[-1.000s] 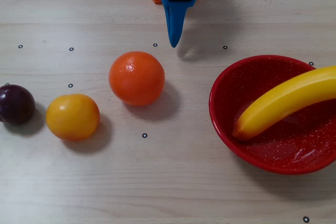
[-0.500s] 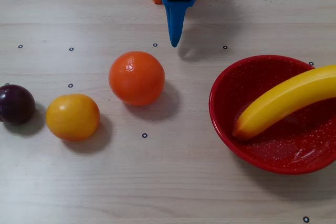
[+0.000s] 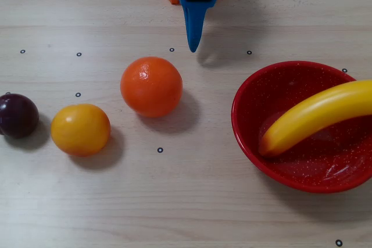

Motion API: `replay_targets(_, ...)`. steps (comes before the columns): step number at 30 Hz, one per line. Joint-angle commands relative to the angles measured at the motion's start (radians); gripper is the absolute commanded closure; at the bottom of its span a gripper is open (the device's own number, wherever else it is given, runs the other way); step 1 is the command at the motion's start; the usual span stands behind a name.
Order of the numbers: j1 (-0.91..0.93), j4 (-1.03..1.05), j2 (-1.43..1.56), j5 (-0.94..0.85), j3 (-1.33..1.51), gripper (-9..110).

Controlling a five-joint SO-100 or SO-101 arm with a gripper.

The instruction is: Put banana in the red bowl.

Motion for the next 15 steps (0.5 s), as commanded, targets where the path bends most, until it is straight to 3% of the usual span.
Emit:
replay_targets(1, -0.011, 0.018, 0.015, 0.014, 0.014, 101)
replay_targets(15, -0.011, 0.018, 0.015, 0.012, 0.014, 101)
